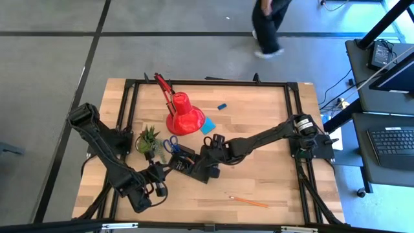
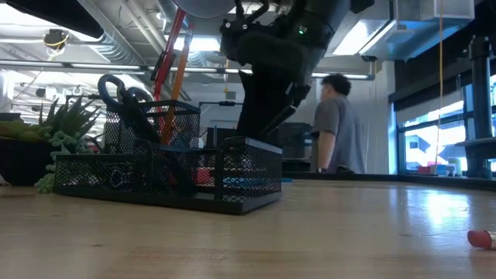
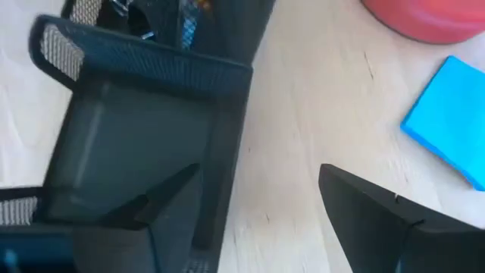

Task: Pick and place office supplies into organizer
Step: Adjust the desk organizer on the table

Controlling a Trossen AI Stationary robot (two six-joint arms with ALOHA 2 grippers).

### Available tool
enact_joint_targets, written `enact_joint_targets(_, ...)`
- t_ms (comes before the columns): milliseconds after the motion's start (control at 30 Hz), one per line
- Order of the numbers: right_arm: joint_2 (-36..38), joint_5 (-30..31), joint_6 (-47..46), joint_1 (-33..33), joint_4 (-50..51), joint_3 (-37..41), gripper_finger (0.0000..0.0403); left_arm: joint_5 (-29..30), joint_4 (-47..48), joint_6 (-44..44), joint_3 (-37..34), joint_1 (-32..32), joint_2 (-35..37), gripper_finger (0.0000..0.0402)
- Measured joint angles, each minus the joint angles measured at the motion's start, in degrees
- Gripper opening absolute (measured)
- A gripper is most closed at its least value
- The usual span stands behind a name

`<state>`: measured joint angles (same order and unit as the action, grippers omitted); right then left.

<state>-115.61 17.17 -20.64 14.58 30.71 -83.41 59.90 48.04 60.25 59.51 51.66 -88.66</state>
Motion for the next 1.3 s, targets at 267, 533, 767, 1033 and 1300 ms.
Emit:
enact_joint_targets(267, 0.01, -1.82, -1.44, -0.17, -0.63, 1.97, 0.0267, 0.0, -0.01, 0.0, 0.0, 0.0, 0.0, 0.0042)
enact_joint_targets(533, -1.18, -3.68, -1.65, -0.17, -0.86, 2.22, 0.0229, 0.0, -0.01, 0.0, 0.0, 0.0, 0.0, 0.0041)
enact_joint_targets(767, -1.95, -3.79, -1.3, -0.17, -0.32, 2.2, 0.0155, 0.0, 0.04, 0.0, 0.0, -0.02, 0.0, 0.0041)
enact_joint_targets(1033, -1.95, -3.96, 1.38, -0.47, 0.93, 2.2, 0.0054, 0.0, 0.08, 0.0, 0.0, -0.02, 0.0, 0.0039)
enact_joint_targets(1300, -1.55, -4.18, 7.6, -2.05, 9.89, 1.98, 0.0011, 0.0, 0.06, 0.0, 0.0, -0.02, 0.0, 0.0036)
